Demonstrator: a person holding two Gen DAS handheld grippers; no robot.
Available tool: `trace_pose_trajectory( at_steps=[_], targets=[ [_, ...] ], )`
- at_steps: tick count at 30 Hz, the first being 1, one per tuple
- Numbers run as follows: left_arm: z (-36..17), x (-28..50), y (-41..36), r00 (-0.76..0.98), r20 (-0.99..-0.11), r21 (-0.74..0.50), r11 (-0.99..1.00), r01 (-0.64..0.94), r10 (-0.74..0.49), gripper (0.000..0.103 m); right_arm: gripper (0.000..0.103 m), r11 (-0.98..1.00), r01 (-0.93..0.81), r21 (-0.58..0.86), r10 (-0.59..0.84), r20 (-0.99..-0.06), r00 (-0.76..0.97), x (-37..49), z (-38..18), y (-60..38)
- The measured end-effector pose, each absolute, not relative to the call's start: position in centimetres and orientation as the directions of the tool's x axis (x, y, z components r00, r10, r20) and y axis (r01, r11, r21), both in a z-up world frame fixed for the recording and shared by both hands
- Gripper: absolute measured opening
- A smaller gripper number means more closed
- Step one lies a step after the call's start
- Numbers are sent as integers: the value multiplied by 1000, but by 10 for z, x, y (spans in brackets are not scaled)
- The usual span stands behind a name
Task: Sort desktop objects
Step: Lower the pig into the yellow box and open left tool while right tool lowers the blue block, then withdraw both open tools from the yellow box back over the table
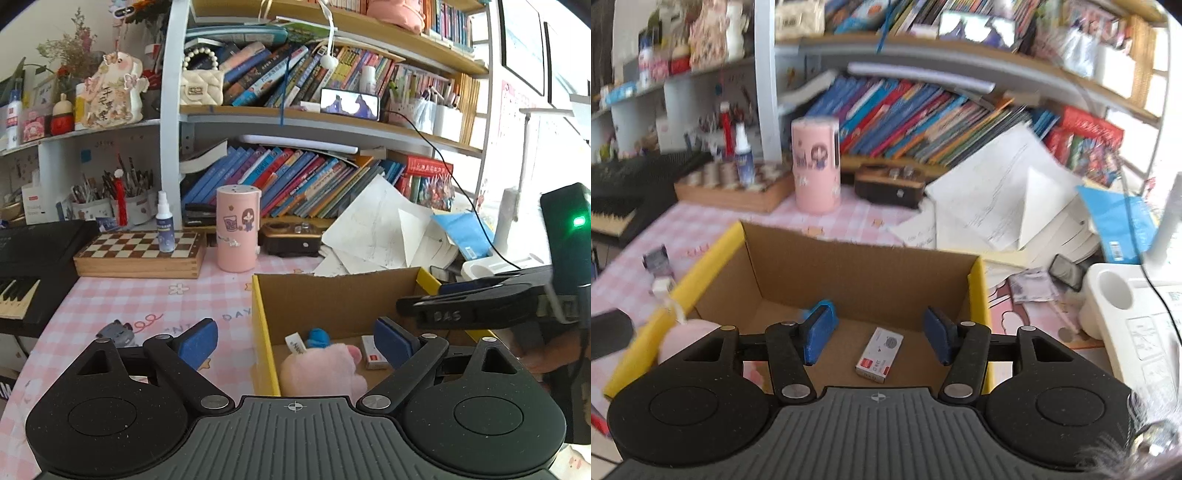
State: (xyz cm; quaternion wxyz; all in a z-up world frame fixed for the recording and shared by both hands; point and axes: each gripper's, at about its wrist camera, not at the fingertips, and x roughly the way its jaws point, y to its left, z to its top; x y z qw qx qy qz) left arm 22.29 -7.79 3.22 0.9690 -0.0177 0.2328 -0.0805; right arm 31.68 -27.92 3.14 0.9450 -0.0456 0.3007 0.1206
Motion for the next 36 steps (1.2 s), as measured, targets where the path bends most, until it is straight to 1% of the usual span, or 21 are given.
trace_pose_trajectory(
  at_steps=[6, 7, 9, 10, 15, 17, 19, 22, 27, 31, 36],
  targets=[
    [34, 200, -61, 894, -427, -90, 990, 109, -138, 94, 55, 986, -169, 9, 148, -523, 839, 279, 46, -283],
    [35, 195, -57, 900, -416, -99, 990, 97, -130, 94, 56, 988, -153, 13, 138, -514, 847, 272, 48, -283],
    [37, 185, -51, 915, -387, -112, 991, 77, -115, 94, 65, 993, -118, 19, 112, -499, 859, 255, 50, -282],
    [37, 181, -48, 921, -373, -116, 991, 74, -113, 94, 66, 994, -104, 20, 100, -493, 864, 247, 50, -280],
    [38, 165, -35, 921, -369, -113, 990, 89, -125, 94, 67, 999, -40, 21, 45, -477, 878, 211, 49, -271],
    [36, 158, -29, 915, -382, -111, 990, 93, -129, 94, 67, 999, -16, 30, 28, -477, 878, 197, 47, -266],
    [33, 151, -23, 908, -399, -110, 990, 91, -128, 99, 68, 999, 6, 32, 10, -478, 878, 183, 45, -259],
    [28, 138, -13, 898, -423, -104, 991, 83, -120, 99, 68, 998, 41, 37, -18, -492, 871, 164, 39, -246],
    [16, 120, 1, 864, -497, -69, 996, 53, -81, 99, 68, 996, 78, 35, -49, -512, 857, 132, 29, -227],
    [10, 107, 14, 844, -529, -53, 996, 72, -89, 99, 68, 996, 86, 40, -51, -533, 845, 106, 19, -207],
    [1, 98, 33, 814, -574, -54, 996, 66, -85, 99, 69, 997, 62, 51, -22, -563, 826, 88, 11, -182]
  ],
)
